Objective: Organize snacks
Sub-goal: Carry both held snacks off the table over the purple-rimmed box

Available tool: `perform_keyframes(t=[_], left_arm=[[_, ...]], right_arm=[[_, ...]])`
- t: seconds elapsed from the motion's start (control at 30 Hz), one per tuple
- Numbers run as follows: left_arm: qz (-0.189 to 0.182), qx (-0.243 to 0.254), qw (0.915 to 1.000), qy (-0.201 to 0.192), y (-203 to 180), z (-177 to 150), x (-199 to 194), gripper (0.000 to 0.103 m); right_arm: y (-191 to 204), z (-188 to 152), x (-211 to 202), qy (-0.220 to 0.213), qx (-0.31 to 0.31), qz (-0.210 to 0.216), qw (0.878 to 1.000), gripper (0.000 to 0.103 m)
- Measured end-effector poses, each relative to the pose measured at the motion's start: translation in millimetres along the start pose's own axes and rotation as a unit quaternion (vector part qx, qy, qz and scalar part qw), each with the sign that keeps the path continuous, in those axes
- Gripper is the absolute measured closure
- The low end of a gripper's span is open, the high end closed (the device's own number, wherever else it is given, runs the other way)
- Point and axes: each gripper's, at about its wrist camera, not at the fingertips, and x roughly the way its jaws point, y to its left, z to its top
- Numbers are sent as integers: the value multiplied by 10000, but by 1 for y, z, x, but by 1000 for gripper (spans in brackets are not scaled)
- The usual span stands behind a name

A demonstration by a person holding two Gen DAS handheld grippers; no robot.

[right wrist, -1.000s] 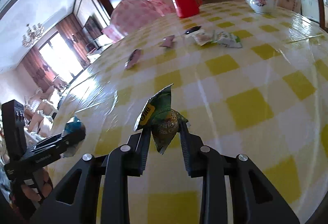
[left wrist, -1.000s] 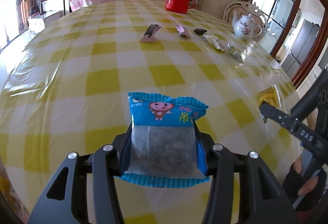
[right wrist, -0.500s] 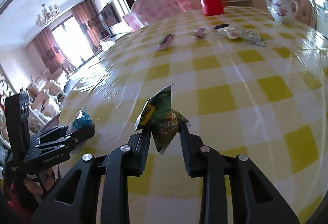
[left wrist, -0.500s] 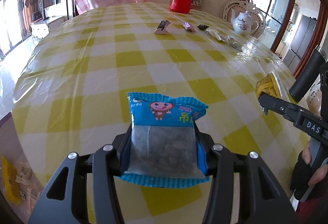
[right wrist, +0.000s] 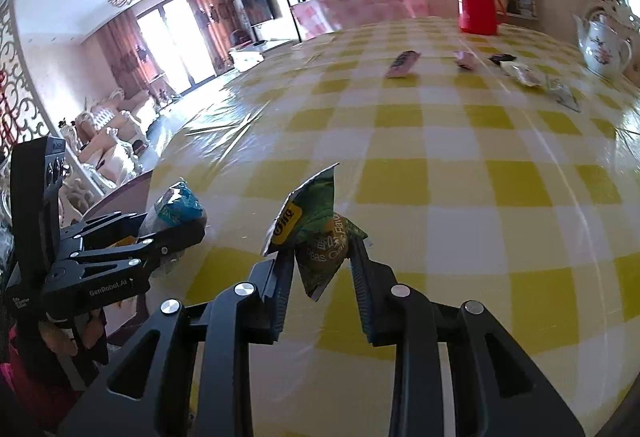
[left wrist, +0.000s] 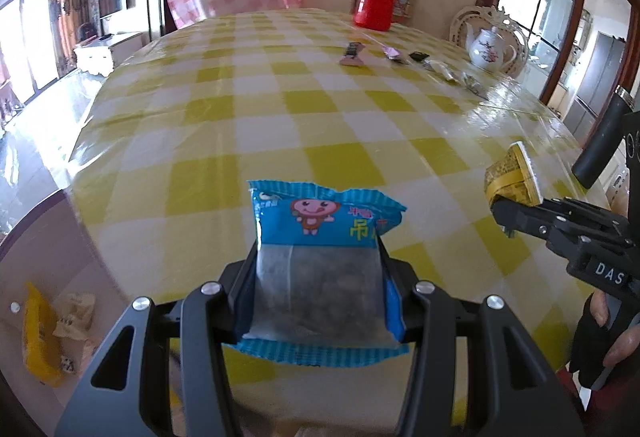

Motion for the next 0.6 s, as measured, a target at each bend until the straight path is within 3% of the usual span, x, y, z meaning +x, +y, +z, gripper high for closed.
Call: perform_keyframes(t=[0.33,0.6], left_arm=[[467,-366,9981,-155,57,-14,-30,53],[881,-494,9943,-337,90,-10,-52,53]], right_arm=[[53,-2,6,55,-530,336,9980,73],[108,-7,17,245,-1218,702,9898,73]])
